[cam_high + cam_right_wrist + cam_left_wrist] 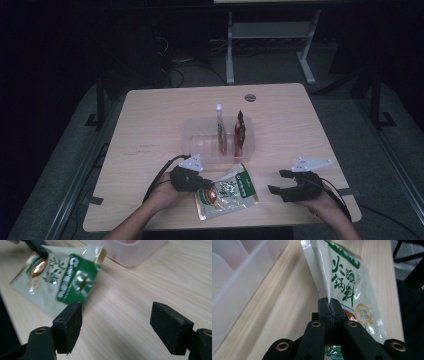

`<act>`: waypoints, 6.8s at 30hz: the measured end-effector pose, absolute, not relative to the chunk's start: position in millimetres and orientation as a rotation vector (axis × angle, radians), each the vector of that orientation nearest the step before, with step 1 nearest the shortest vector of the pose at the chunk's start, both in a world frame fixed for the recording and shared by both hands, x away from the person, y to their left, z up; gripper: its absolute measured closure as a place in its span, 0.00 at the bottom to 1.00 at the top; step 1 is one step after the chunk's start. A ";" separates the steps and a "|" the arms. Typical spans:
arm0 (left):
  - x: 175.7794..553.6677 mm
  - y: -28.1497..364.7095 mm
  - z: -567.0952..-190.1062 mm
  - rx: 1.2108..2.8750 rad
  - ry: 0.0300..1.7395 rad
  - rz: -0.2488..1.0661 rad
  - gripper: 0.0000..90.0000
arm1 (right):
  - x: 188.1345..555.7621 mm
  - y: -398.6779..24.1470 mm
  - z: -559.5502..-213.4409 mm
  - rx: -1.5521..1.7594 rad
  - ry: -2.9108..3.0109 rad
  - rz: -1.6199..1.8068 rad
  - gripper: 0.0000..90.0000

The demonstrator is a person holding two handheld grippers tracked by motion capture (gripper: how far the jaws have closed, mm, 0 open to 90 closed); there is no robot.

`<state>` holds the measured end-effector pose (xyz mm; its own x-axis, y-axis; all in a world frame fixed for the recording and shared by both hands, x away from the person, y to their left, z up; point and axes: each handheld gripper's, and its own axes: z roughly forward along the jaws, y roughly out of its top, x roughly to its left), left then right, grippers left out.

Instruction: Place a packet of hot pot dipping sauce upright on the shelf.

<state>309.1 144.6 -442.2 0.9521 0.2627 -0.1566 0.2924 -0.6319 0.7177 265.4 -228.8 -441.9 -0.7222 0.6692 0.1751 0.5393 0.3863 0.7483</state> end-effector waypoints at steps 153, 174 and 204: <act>269.8 266.0 -416.6 2.157 0.609 0.148 0.19 | 309.9 -96.6 -351.2 0.461 2.561 1.978 1.00; 273.9 267.0 -423.3 2.195 0.595 0.137 0.19 | 362.4 -90.3 -332.6 0.652 2.438 1.888 1.00; 273.1 263.0 -425.7 2.206 0.587 0.124 0.19 | 375.3 -77.6 -355.7 0.784 2.448 1.769 0.77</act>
<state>273.1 263.0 -425.7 0.8861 0.4509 -0.1073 0.3692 -0.5466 0.7516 375.3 -77.6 -355.7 -0.8735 0.4063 0.2681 0.3821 0.2311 0.8947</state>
